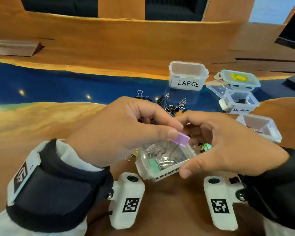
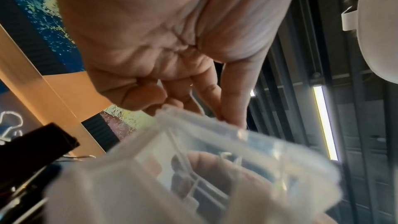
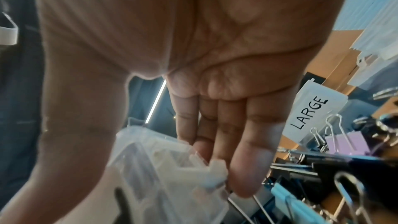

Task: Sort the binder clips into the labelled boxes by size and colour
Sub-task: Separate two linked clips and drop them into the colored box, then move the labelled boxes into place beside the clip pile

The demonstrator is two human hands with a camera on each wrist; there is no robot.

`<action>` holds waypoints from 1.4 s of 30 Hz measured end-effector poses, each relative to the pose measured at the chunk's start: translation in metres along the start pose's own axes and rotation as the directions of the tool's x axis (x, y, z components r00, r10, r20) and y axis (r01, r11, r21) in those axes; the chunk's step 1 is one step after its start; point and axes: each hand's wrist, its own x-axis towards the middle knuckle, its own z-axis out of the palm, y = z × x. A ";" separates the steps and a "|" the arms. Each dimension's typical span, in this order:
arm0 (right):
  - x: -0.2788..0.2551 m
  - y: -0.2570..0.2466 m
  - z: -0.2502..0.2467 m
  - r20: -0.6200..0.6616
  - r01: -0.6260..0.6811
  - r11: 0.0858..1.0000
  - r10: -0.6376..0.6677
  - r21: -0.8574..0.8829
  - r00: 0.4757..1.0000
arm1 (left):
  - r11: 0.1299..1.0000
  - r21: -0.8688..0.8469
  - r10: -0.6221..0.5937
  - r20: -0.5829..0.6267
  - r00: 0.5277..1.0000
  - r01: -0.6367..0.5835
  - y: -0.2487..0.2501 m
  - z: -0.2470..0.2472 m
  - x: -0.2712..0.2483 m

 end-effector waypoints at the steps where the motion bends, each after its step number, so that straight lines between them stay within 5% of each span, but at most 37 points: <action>1: 0.000 -0.001 0.002 0.001 0.015 1.000 -0.015 0.006 1.000 | 0.999 0.045 0.004 0.018 1.000 -0.005 0.000 0.001 0.000; 9: -0.006 0.006 -0.001 -0.040 0.031 0.998 -0.029 0.052 0.999 | 0.999 0.045 0.009 0.031 0.999 -0.011 -0.003 0.001 0.001; 16: -0.008 0.015 -0.011 -0.077 0.013 1.000 -0.011 0.022 0.997 | 0.982 -0.185 -0.010 -0.185 0.983 -0.025 -0.013 -0.005 0.005; 22: -0.010 0.022 -0.027 -0.258 0.036 0.999 -0.039 -0.017 0.965 | 0.958 -0.288 -0.092 -0.279 0.956 0.008 -0.020 -0.003 0.010; 25: -0.008 0.016 -0.050 -0.349 -0.035 0.982 -0.032 -0.183 0.937 | 0.944 -0.328 -0.123 -0.273 0.954 0.028 -0.021 -0.004 0.012; 28: 0.000 0.002 -0.084 -0.409 -0.203 0.882 0.013 -0.424 0.912 | 0.931 -0.364 -0.147 -0.279 0.949 0.037 -0.020 -0.003 0.013; 33: 0.038 0.011 -0.131 -0.419 -0.428 0.689 0.196 -0.584 0.887 | 0.921 -0.386 -0.166 -0.276 0.947 0.049 -0.019 -0.001 0.013; 39: 0.066 0.023 -0.131 -0.392 -0.509 0.379 0.344 -0.773 0.853 | 0.913 -0.395 -0.219 -0.273 0.937 0.099 -0.019 -0.002 0.015; 42: 0.075 0.029 -0.126 -0.373 -0.500 0.351 0.370 -0.792 0.851 | 0.915 -0.386 -0.228 -0.247 0.942 0.120 -0.018 -0.003 0.014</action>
